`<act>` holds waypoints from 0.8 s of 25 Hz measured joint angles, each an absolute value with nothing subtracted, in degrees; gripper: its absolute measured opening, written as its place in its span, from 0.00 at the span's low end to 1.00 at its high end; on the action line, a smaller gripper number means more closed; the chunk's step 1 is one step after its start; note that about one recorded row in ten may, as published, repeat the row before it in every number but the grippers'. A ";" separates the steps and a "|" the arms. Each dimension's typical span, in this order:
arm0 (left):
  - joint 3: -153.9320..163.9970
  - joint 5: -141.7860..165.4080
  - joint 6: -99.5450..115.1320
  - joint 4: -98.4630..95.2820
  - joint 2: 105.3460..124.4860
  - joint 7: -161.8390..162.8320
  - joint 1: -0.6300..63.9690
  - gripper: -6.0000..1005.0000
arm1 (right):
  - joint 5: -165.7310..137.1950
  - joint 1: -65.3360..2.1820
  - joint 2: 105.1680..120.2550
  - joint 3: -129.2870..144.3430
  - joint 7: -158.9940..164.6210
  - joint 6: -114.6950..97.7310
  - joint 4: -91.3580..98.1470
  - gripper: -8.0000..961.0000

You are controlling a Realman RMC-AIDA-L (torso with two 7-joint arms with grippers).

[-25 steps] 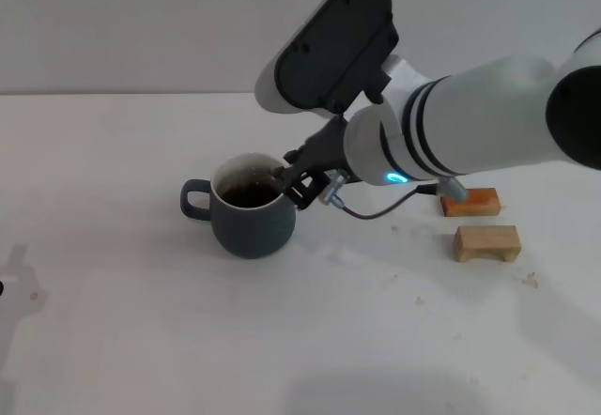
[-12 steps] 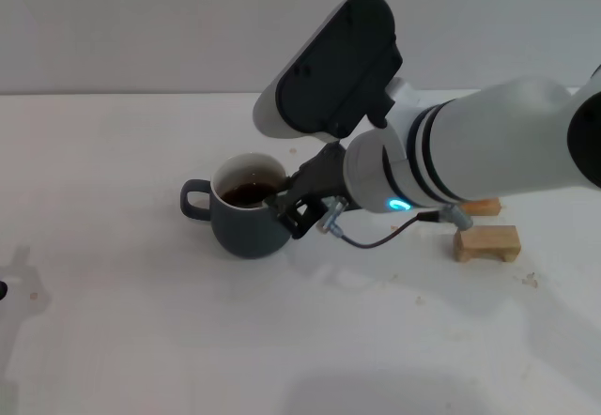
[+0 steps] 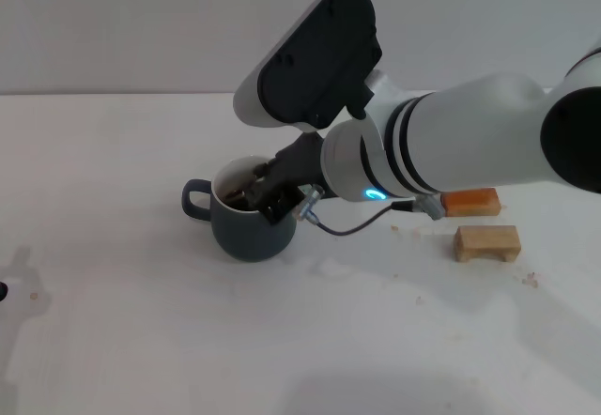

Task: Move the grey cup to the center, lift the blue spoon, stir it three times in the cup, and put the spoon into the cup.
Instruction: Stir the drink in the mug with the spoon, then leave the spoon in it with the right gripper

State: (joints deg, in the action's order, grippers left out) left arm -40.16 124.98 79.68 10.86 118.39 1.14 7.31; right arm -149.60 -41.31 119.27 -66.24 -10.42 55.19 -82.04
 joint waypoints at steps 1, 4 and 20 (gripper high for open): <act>-40.16 124.98 79.77 10.89 118.39 1.14 7.31 0.00 | -149.59 -41.41 119.27 -66.22 -10.44 54.62 -81.76 0.23; -40.16 124.98 80.13 10.88 118.39 1.14 7.29 0.00 | -149.58 -41.43 119.27 -66.17 -10.61 52.53 -80.92 0.23; -40.21 124.98 80.50 10.71 118.32 1.17 7.20 0.00 | -150.65 -37.68 119.11 -65.90 -12.06 47.94 -82.87 0.31</act>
State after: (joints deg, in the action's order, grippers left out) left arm -40.21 124.98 80.50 10.71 118.32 1.17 7.20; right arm -150.65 -37.68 119.11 -65.90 -12.06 47.94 -82.87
